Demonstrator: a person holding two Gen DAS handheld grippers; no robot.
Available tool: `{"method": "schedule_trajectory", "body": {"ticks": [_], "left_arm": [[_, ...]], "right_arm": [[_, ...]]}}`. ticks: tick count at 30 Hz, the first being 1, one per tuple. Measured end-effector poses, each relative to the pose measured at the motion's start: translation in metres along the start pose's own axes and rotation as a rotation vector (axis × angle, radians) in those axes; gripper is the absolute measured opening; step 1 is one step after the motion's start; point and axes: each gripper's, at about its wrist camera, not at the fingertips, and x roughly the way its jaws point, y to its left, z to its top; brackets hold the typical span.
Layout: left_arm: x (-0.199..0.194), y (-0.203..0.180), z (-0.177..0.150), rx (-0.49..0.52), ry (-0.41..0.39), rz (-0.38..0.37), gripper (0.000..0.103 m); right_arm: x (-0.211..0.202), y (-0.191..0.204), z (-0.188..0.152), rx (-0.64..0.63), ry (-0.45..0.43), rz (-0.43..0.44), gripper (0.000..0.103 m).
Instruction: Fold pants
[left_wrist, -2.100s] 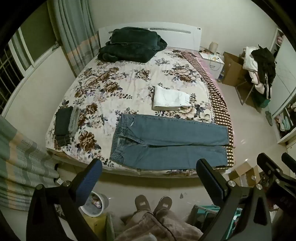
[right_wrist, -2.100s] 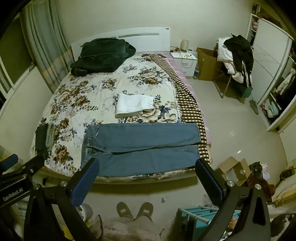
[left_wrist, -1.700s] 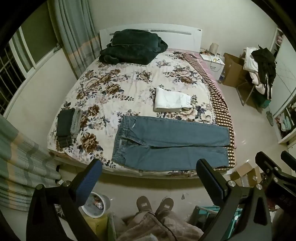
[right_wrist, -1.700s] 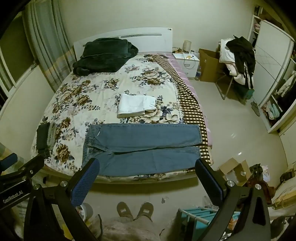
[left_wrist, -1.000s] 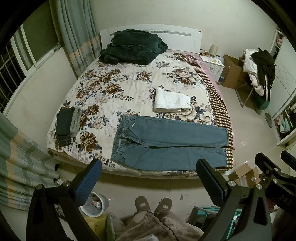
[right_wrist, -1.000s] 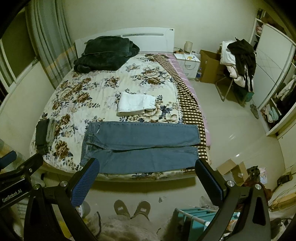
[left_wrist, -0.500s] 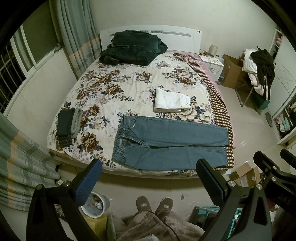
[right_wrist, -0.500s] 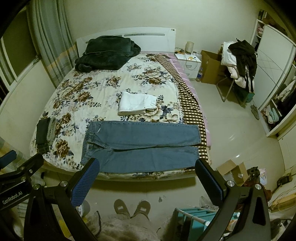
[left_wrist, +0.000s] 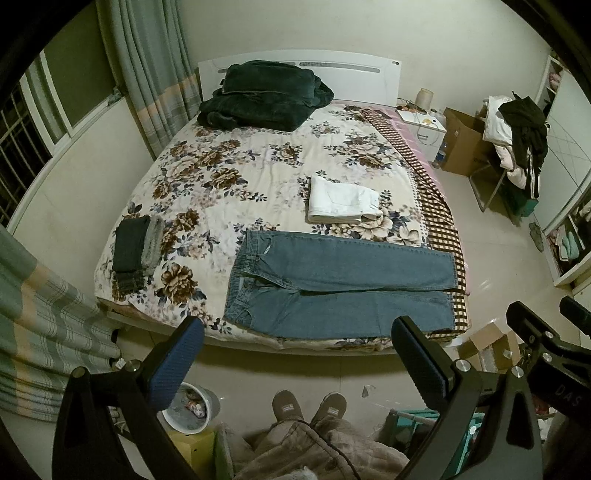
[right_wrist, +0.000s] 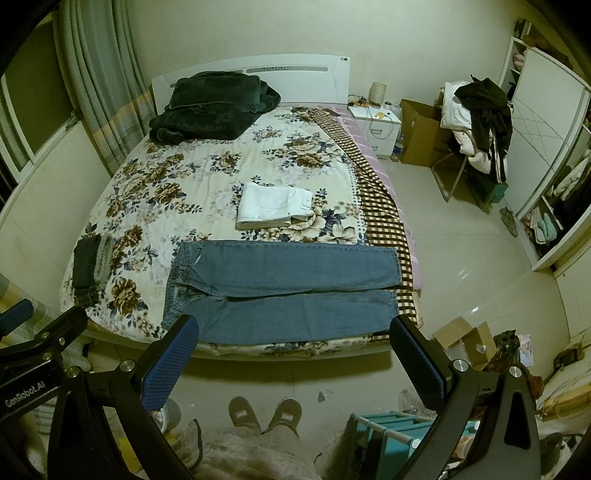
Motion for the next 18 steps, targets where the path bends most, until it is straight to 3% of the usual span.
{"method": "schedule_trajectory", "body": {"ticks": [18], "left_arm": [[-0.0011,0.002,-0.0006,0.001,0.0,-0.003,0.103]], "right_arm": [[-0.0009,0.0,-0.0027,0.002,0.001,0.002,0.103]]}}
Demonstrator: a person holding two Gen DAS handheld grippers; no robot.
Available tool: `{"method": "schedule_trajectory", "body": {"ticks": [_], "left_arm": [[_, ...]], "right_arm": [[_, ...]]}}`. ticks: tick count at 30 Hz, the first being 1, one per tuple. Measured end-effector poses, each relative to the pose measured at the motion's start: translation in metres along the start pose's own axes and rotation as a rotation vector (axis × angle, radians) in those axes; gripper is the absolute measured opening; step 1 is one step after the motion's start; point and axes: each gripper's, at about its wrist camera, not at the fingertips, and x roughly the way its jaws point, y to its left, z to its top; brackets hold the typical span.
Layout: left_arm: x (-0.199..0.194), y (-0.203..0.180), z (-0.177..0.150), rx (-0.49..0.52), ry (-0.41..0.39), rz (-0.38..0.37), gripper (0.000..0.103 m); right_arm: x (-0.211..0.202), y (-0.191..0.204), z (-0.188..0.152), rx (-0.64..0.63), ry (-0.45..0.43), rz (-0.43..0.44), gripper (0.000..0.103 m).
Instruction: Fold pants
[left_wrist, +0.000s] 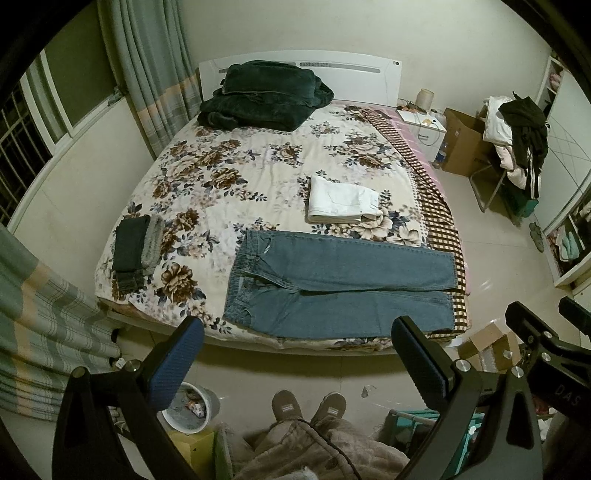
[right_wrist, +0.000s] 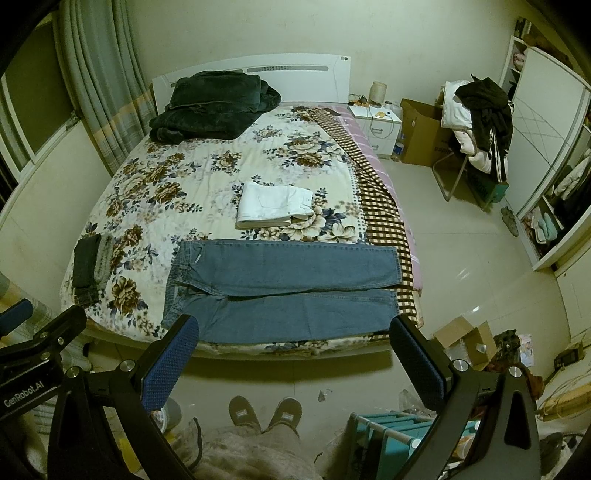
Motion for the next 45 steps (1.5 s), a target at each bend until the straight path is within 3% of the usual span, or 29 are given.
{"method": "schedule_trajectory", "body": {"ticks": [17,24,28,35,41,45], "left_arm": [[-0.001,0.003,-0.001,-0.006,0.001,-0.002,0.103],[0.028,0.008,0.016,-0.045,-0.026,0.069,0.103],[0.071,0.011,0.035,-0.069,-0.034,0.14,0.103],[0.183,0.01,0.073,-0.099,0.091,0.207,0.103],[0.302,0.015,0.116,-0.133,0.242,0.212,0.103],[0.393,0.025,0.148,-0.171,0.313,0.245,0.103]], "right_arm": [[0.002,0.01,-0.005,-0.001,0.005,0.007,0.103],[0.024,0.007,-0.009,0.037,0.007,0.007,0.103],[0.062,0.0,0.003,0.092,-0.004,-0.03,0.103],[0.147,-0.012,0.035,0.199,0.053,-0.098,0.103],[0.261,-0.046,0.087,0.332,0.159,-0.127,0.103],[0.369,-0.074,0.125,0.44,0.237,-0.133,0.103]]}}
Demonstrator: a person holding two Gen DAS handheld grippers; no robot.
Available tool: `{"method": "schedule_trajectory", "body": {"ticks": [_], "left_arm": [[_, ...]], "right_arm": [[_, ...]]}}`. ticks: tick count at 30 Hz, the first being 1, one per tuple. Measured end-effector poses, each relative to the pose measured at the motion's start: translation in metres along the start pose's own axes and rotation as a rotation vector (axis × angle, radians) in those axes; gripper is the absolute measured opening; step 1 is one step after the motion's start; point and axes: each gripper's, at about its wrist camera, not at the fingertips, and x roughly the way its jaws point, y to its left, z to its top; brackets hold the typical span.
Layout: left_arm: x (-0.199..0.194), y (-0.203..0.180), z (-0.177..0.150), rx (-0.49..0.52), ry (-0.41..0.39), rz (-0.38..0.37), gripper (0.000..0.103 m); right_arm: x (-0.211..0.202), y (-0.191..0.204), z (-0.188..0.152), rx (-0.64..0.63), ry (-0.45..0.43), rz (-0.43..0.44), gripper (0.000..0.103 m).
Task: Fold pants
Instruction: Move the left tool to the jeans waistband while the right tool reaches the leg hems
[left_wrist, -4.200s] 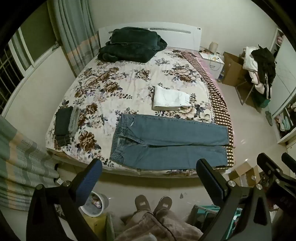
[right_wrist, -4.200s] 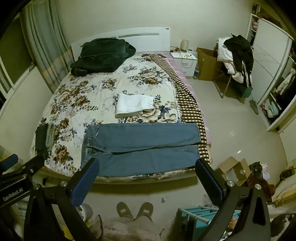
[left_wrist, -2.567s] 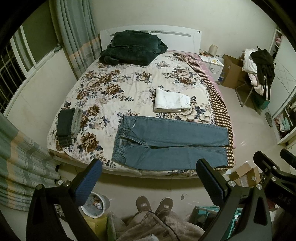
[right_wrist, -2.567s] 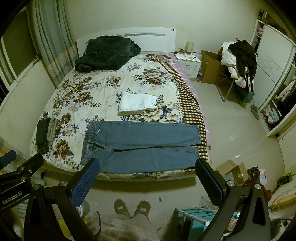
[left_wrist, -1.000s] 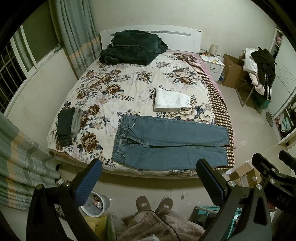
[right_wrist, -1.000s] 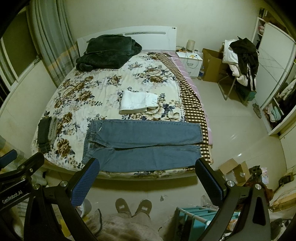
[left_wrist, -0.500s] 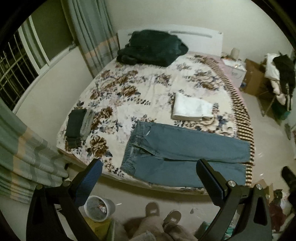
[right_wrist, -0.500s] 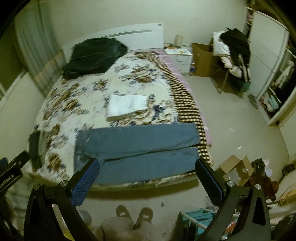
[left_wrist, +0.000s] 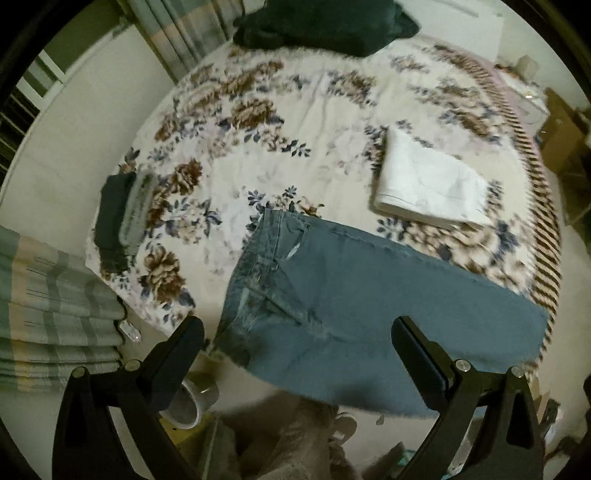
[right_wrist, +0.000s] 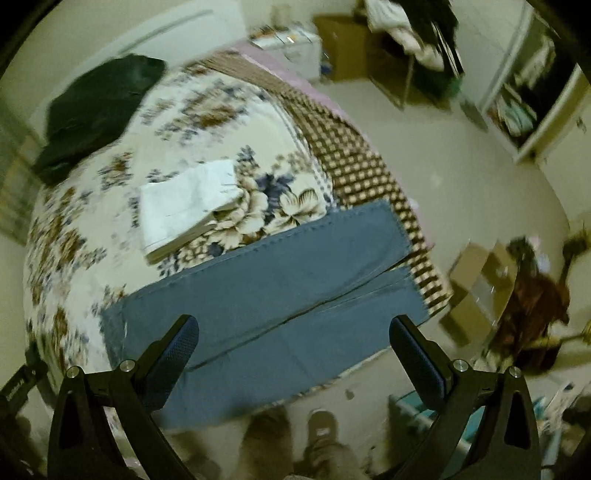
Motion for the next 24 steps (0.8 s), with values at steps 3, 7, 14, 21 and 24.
{"method": "schedule_trajectory", "body": {"ticks": [3,7,14,21,24], "left_arm": [[0.059,-0.006,0.037,-0.025,0.049,0.046,0.103],[0.154,-0.005,0.08,-0.096,0.169,0.076,0.103],[0.295,-0.016,0.133,-0.2,0.311,0.084,0.103],[0.373,-0.017,0.14,-0.332,0.438,0.042,0.097],[0.371,-0.01,0.134,-0.376,0.409,0.015,0.073]], "right_arm": [[0.087,0.01,0.036,0.096,0.068,-0.015,0.103],[0.196,0.023,0.074,0.196,0.143,-0.038,0.103],[0.371,0.032,0.108,0.359,0.284,-0.115,0.103],[0.464,0.005,0.126,0.513,0.365,-0.177,0.103],[0.49,-0.006,0.129,0.544,0.393,-0.199,0.087]]}}
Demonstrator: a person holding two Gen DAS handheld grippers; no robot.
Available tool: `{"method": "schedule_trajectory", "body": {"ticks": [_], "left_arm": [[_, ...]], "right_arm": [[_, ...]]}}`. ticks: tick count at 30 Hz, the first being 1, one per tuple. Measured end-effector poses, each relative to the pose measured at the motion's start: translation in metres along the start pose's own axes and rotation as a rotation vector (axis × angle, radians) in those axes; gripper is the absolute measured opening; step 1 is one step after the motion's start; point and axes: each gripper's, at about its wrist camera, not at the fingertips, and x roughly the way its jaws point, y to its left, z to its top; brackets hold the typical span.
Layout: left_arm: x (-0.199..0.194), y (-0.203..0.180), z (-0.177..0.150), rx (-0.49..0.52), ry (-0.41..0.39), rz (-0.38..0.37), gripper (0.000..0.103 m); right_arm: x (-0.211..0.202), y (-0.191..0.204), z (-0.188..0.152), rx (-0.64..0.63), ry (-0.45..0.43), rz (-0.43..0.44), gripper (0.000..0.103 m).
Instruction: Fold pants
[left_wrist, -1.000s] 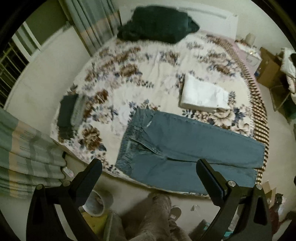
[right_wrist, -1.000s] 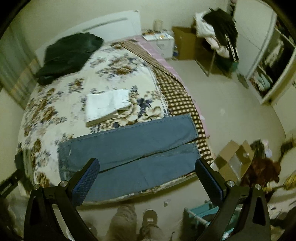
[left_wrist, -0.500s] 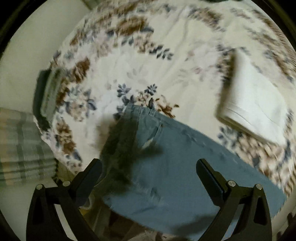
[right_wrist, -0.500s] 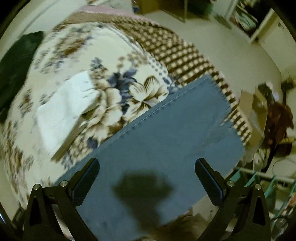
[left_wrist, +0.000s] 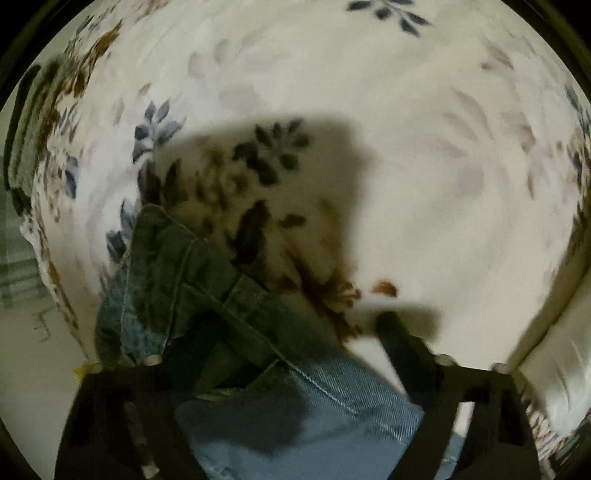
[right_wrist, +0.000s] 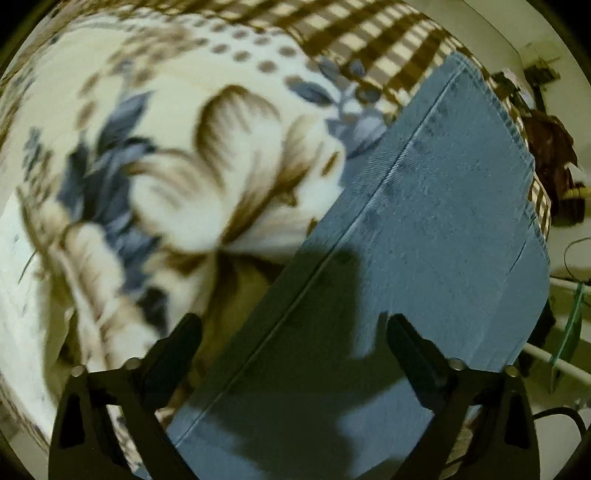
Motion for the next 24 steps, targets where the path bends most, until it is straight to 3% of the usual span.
{"method": "schedule_trajectory", "body": {"ticks": [2,3,4,5,13,16,17,21,24], "left_arm": [[-0.011,0.009,-0.005,-0.026,-0.046,-0.023,0.028],[-0.016,0.015,-0.008,-0.04,-0.059,-0.023,0.023],[-0.022,0.023,-0.013,-0.059,-0.074,-0.071,0.02],[-0.028,0.031,-0.018,-0.068,-0.088,-0.111,0.017],[-0.103,0.079,-0.082,-0.073,-0.243,-0.308,0.01],[-0.135,0.119,-0.117,-0.108,-0.311,-0.4,0.009],[-0.129,0.133,-0.108,-0.11,-0.329,-0.419,0.009],[-0.144,0.177,-0.153,-0.142,-0.391,-0.482,0.009],[-0.132,0.22,-0.194,-0.185,-0.386,-0.499,0.009]], "right_arm": [[0.008,0.0,0.007,-0.003,0.005,0.005,0.069],[0.009,0.0,0.009,-0.009,-0.003,0.001,0.043],[0.009,0.001,0.011,-0.026,-0.021,-0.005,0.017],[0.008,-0.001,0.014,-0.043,-0.032,-0.005,0.013],[-0.027,-0.02,0.001,-0.113,-0.108,0.098,0.006],[-0.043,-0.04,-0.007,-0.133,-0.129,0.156,0.006],[-0.05,-0.049,-0.012,-0.136,-0.134,0.174,0.006],[-0.09,-0.092,-0.049,-0.164,-0.159,0.255,0.005],[-0.134,-0.151,-0.106,-0.187,-0.168,0.289,0.005]]}}
